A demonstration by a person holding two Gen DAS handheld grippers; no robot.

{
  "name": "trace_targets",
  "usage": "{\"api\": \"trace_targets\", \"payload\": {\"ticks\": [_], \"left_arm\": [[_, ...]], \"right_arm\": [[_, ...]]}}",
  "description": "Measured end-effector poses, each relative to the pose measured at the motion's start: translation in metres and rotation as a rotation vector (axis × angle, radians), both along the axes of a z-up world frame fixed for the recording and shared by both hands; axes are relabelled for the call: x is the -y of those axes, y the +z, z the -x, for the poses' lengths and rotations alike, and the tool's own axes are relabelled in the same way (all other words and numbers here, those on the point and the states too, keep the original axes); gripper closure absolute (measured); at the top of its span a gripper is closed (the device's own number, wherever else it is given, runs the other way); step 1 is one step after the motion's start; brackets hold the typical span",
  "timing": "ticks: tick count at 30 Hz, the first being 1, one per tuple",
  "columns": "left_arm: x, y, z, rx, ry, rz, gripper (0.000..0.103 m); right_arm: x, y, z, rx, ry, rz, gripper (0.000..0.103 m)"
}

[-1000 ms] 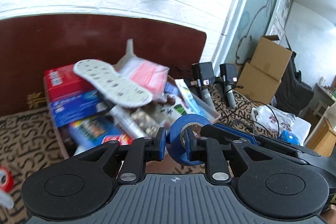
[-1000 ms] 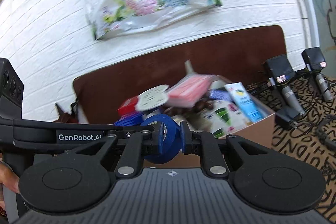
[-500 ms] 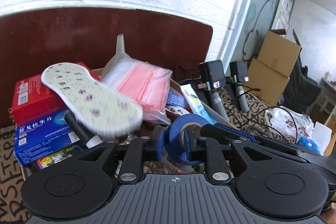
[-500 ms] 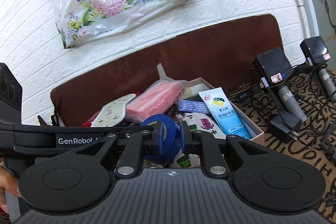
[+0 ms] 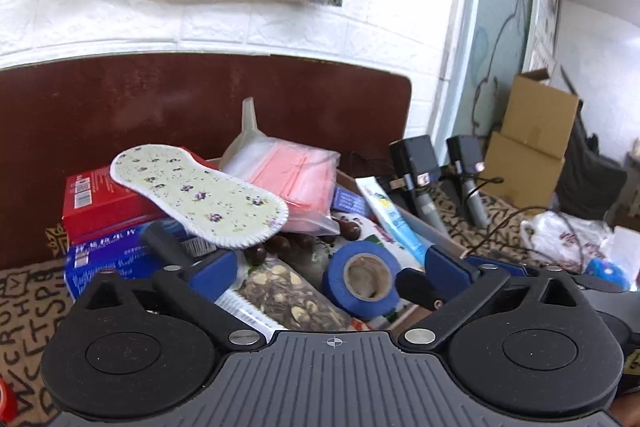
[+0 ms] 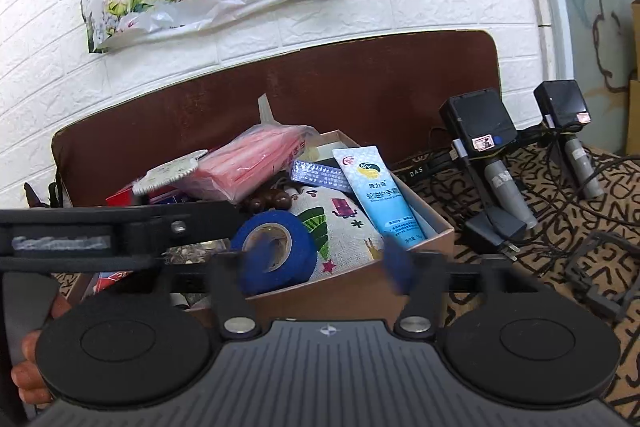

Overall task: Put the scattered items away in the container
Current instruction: 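Open the left gripper to release the blue tape roll, then move the left gripper back toward the red tape roll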

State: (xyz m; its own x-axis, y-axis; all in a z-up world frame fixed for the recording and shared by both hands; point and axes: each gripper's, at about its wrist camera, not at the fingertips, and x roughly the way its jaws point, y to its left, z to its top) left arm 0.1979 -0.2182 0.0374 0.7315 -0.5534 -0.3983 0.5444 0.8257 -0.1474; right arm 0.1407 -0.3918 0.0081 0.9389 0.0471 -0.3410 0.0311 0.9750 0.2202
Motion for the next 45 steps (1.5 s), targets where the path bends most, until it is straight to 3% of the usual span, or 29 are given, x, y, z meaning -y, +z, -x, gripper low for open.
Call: {"api": "trace_targets", "payload": {"ticks": [5, 18, 24, 30, 35, 45], "left_arm": [[-0.007, 0.002, 0.021, 0.022, -0.026, 0.029, 0.0], [-0.056, 0.007, 0.06, -0.042, 0.017, 0.129, 0.0], [-0.116, 0.001, 0.083, -0.067, 0.108, 0.173, 0.0], [-0.193, -0.017, 0.09, -0.122, 0.287, 0.16, 0.0], [-0.247, -0.037, 0.084, -0.186, 0.406, 0.143, 0.0], [-0.3, -0.052, 0.058, -0.214, 0.469, 0.103, 0.0]], "right_arm": [[-0.008, 0.005, 0.015, 0.03, -0.007, 0.028, 0.005], [-0.041, 0.018, 0.046, 0.041, 0.054, 0.07, 0.002], [-0.083, 0.025, 0.062, 0.049, 0.158, 0.125, 0.001], [-0.142, 0.02, 0.072, 0.033, 0.289, 0.176, 0.001], [-0.186, 0.015, 0.071, 0.01, 0.383, 0.158, 0.001], [-0.248, 0.009, 0.054, -0.039, 0.447, 0.134, 0.001]]}}
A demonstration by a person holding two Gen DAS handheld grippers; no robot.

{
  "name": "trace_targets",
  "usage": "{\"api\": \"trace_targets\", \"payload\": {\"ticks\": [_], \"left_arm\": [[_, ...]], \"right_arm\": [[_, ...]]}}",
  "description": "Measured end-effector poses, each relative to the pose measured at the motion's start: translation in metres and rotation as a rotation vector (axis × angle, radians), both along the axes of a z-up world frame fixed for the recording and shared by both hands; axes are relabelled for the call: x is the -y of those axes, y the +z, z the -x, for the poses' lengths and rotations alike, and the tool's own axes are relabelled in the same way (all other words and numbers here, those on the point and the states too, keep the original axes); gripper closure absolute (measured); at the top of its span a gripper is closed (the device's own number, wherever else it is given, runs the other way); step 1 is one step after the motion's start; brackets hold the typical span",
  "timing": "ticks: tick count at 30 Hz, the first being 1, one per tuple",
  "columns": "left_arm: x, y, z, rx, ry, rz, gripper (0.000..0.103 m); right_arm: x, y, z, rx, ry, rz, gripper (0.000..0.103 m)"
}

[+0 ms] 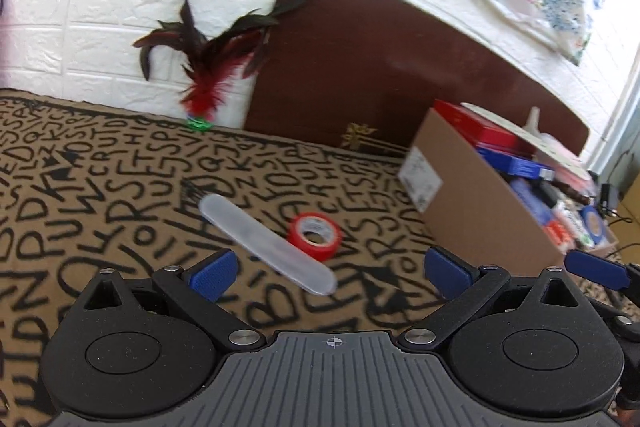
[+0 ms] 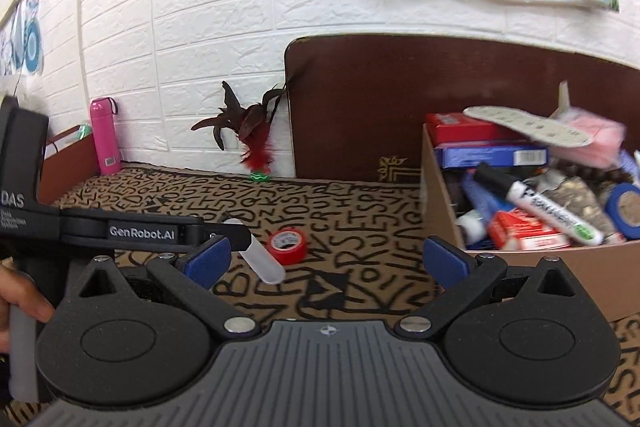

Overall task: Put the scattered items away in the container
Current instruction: 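Move the left gripper back toward the red tape roll, then close the left gripper on the rim of the red tape roll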

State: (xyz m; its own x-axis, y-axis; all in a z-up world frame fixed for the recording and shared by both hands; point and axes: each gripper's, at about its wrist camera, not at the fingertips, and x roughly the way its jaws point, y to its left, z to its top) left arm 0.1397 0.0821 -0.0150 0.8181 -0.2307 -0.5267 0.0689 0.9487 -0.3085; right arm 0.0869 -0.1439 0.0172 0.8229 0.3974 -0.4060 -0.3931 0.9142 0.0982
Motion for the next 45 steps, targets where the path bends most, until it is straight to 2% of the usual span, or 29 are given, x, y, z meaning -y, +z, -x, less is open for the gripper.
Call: {"api": "trace_targets", "payload": {"ticks": [7, 11, 14, 15, 18, 20, 22, 24, 29, 31, 35, 38, 45], "left_arm": [[-0.024, -0.005, -0.028, -0.015, 0.019, -0.01, 0.001], [-0.028, -0.007, -0.048, -0.025, -0.019, 0.006, 0.005], [-0.023, -0.012, -0.064, -0.038, -0.061, -0.023, 0.009], [-0.02, -0.015, -0.069, -0.049, -0.077, -0.034, 0.014], [-0.016, -0.023, -0.084, -0.081, -0.116, -0.048, 0.022], [-0.015, -0.028, -0.089, -0.092, -0.135, -0.058, 0.03], [-0.015, -0.033, -0.093, -0.107, -0.156, -0.068, 0.049], [-0.017, -0.038, -0.097, -0.127, -0.174, -0.066, 0.057], [-0.017, -0.045, -0.104, -0.138, -0.2, -0.078, 0.061], [-0.017, -0.046, -0.108, -0.151, -0.216, -0.068, 0.068], [-0.015, -0.05, -0.111, -0.16, -0.238, -0.078, 0.072], [-0.017, -0.056, -0.113, -0.172, -0.243, -0.06, 0.072], [-0.022, -0.062, -0.116, -0.161, -0.253, -0.03, 0.073]], "right_arm": [[-0.017, -0.012, -0.029, -0.074, -0.054, -0.014, 0.001], [-0.024, -0.022, -0.047, -0.115, -0.075, -0.004, 0.004], [-0.033, -0.03, -0.061, -0.132, -0.08, 0.014, 0.008], [-0.036, -0.032, -0.066, -0.136, -0.081, 0.018, 0.008], [-0.042, -0.04, -0.08, -0.156, -0.08, 0.012, 0.015], [-0.045, -0.045, -0.089, -0.175, -0.079, 0.002, 0.023], [-0.047, -0.05, -0.098, -0.191, -0.082, -0.007, 0.03], [-0.047, -0.054, -0.105, -0.205, -0.091, -0.013, 0.034], [-0.045, -0.062, -0.119, -0.244, -0.092, -0.071, 0.046], [-0.047, -0.064, -0.123, -0.25, -0.081, -0.082, 0.05], [-0.053, -0.066, -0.13, -0.26, -0.049, -0.092, 0.058], [-0.059, -0.068, -0.136, -0.268, -0.036, -0.09, 0.068], [-0.065, -0.076, -0.147, -0.304, -0.008, -0.117, 0.079]]}}
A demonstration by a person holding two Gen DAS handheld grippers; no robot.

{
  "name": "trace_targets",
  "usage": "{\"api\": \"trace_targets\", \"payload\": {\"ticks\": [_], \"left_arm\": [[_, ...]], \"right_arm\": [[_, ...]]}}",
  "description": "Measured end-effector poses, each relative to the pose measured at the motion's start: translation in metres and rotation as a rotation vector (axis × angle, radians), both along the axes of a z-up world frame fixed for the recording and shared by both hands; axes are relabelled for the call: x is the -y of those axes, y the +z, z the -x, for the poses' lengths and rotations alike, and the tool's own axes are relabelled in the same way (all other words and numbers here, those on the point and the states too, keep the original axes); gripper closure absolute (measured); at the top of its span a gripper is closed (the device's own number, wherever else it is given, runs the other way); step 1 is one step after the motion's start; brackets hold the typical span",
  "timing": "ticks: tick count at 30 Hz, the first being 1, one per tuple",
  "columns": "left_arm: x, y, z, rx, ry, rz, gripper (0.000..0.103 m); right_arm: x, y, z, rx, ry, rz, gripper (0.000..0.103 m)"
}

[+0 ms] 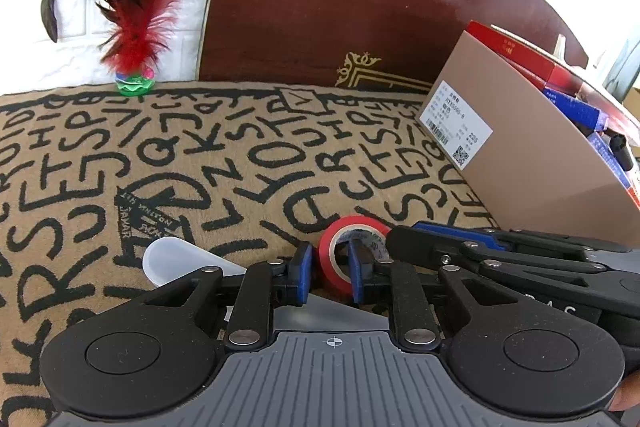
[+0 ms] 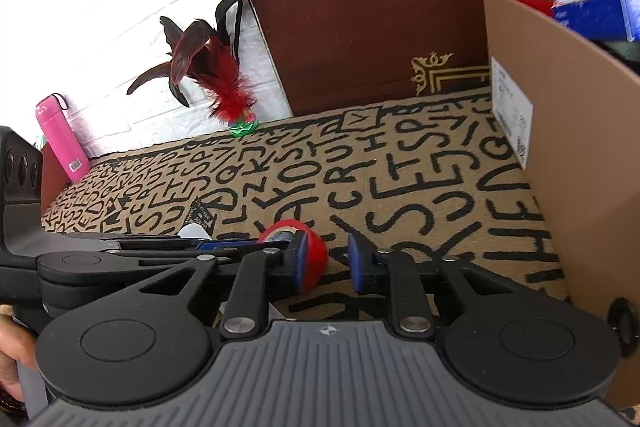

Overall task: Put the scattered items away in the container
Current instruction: 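Close the left gripper on the rim of the red tape roll, then lift the red tape roll with the left gripper and lower it into the box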

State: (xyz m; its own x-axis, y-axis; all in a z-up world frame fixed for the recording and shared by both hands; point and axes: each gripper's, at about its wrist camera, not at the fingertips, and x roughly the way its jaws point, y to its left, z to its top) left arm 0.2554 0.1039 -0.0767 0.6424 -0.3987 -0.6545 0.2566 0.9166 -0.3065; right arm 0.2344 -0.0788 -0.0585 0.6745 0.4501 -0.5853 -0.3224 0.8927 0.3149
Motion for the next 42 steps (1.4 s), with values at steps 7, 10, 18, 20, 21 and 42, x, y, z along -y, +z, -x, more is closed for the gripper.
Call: {"api": "trace_targets", "payload": {"ticks": [7, 10, 18, 20, 21, 42], "left_arm": [[-0.005, -0.003, -0.002, 0.002, -0.008, 0.025, 0.074], [-0.006, -0.003, -0.003, -0.003, 0.0, 0.031, 0.075], [0.0, 0.01, 0.019, 0.01, 0.02, 0.004, 0.092], [0.002, 0.017, 0.031, 0.027, 0.022, 0.004, 0.092], [0.005, 0.021, 0.037, 0.038, 0.022, 0.005, 0.092], [0.163, 0.129, 0.107, 0.296, -0.208, -0.061, 0.09]], "right_arm": [[-0.001, -0.005, -0.007, -0.041, 0.029, -0.048, 0.079], [0.0, -0.009, -0.013, -0.072, 0.021, -0.073, 0.08], [-0.002, -0.001, 0.002, -0.051, 0.026, -0.057, 0.089], [0.001, 0.002, 0.012, -0.041, 0.021, -0.067, 0.089], [0.004, 0.005, 0.019, -0.031, 0.019, -0.071, 0.089], [0.144, 0.098, 0.132, 0.259, -0.188, -0.167, 0.089]]}}
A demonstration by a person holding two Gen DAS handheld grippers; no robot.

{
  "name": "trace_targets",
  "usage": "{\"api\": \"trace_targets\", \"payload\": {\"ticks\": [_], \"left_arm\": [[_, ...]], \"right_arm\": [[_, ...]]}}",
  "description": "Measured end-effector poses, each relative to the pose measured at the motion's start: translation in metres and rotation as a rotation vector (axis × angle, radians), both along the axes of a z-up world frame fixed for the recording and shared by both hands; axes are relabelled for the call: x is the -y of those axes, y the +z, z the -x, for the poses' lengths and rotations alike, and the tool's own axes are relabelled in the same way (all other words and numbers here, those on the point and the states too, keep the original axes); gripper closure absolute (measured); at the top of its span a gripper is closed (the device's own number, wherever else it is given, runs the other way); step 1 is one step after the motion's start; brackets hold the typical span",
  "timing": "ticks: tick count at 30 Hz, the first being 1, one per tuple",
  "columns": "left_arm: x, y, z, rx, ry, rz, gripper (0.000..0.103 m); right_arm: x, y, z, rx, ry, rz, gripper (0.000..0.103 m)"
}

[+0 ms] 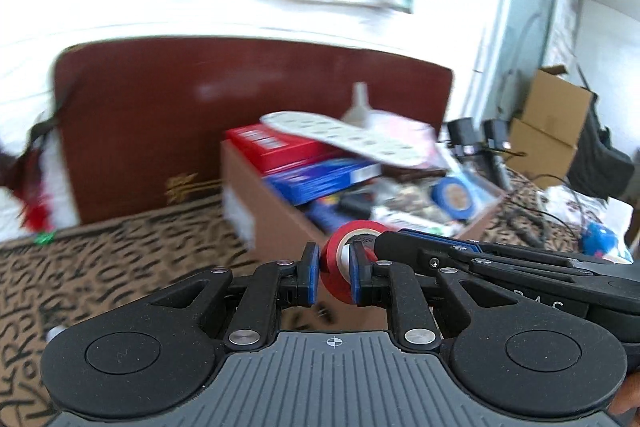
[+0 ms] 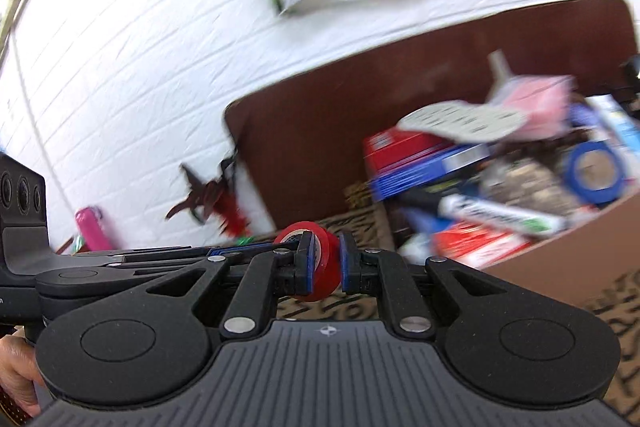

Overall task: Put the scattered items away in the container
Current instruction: 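Lift the red tape roll with the left gripper and lower it into the box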

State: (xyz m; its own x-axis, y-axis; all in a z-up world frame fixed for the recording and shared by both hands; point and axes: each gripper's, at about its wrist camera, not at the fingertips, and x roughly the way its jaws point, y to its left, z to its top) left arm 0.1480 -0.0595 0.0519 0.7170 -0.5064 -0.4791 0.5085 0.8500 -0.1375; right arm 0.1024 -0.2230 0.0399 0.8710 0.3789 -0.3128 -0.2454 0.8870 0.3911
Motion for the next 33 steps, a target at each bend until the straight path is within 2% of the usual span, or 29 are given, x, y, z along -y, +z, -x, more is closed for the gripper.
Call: {"api": "trace_targets", "payload": {"ticks": [7, 13, 22, 29, 31, 33], "left_arm": [[0.065, -0.001, -0.008, 0.007, -0.089, -0.025, 0.09], [0.102, -0.003, -0.028, 0.008, -0.128, -0.042, 0.091], [0.13, -0.011, -0.064, 0.012, -0.144, -0.054, 0.09], [0.137, -0.025, -0.079, -0.013, -0.153, -0.066, 0.09], [0.136, -0.029, -0.079, -0.016, -0.155, -0.058, 0.083], [0.135, -0.03, -0.077, -0.001, -0.149, -0.058, 0.067]], "right_arm": [[0.065, -0.004, 0.007, 0.004, -0.104, -0.041, 0.089], [0.102, -0.012, -0.002, -0.001, -0.165, -0.07, 0.089], [0.131, -0.018, -0.035, 0.003, -0.191, -0.085, 0.089], [0.14, -0.033, -0.052, -0.018, -0.189, -0.095, 0.088], [0.14, -0.037, -0.053, -0.019, -0.187, -0.093, 0.087], [0.14, -0.039, -0.051, -0.01, -0.187, -0.093, 0.087]]}}
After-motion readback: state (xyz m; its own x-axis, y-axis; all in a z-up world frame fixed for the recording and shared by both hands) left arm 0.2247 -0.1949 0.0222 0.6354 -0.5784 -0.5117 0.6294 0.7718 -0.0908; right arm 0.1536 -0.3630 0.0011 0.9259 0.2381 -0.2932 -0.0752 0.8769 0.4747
